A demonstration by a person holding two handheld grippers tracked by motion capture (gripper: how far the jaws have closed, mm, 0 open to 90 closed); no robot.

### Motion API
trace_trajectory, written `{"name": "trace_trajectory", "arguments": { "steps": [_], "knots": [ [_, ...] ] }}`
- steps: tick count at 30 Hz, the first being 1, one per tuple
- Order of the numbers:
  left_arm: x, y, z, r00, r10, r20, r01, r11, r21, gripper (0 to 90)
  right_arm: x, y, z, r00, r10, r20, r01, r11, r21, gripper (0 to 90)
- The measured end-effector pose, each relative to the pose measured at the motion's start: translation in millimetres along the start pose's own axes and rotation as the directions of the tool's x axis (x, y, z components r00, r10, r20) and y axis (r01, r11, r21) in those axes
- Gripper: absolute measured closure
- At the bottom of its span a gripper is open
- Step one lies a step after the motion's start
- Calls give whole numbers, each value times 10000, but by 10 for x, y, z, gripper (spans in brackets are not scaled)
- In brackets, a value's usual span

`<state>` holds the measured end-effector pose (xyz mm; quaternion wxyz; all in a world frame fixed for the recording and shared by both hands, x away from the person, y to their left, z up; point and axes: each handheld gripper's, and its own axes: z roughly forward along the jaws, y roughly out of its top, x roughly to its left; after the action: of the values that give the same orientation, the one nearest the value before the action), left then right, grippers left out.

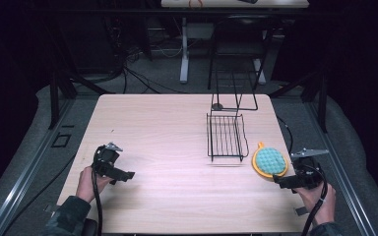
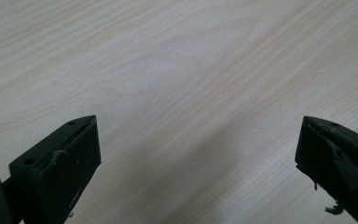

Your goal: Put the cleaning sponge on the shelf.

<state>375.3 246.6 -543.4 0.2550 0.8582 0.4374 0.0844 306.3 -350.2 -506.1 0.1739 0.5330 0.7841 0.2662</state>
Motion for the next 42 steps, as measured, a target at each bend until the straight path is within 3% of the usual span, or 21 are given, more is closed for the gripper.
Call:
{"name": "trace_trajectory", "arguments": {
  "steps": [16, 21, 24, 28, 33, 34, 42],
  "knots": [
    [-35, 13, 21, 9999, 150, 78, -150, 9998, 87, 1, -113, 242, 295, 9978, 105, -652, -100, 9999, 85, 28],
    [-33, 11, 20, 9998, 173, 82, -174, 9998, 112, 1, -172, 323, 447, 9986, -36, -527, 53, 9995, 321, 56],
    [-38, 15, 27, 9997, 196, 111, -198, 9997, 136, 1, -236, 340, 540, 9990, 164, -426, -148, 9992, 376, 129],
    [-51, 18, 33, 9997, 229, 97, -231, 9996, 155, 1, -272, 363, 597, 9995, 128, -305, -113, 9987, 499, 158],
    [-47, 18, 33, 9996, 251, 103, -253, 9995, 179, 1, -235, 397, 670, 9996, -77, -281, 97, 9974, 719, 211],
    [-46, 15, 33, 9996, 253, 87, -255, 9995, 207, 1, -199, 421, 716, 9998, -189, -75, 195, 9953, 944, 260],
    [-41, 8, 46, 9996, 266, 118, -270, 9992, 310, 2, -192, 417, 759, 10000, -39, -65, 46, 9940, 1090, 311]
  ]
}}
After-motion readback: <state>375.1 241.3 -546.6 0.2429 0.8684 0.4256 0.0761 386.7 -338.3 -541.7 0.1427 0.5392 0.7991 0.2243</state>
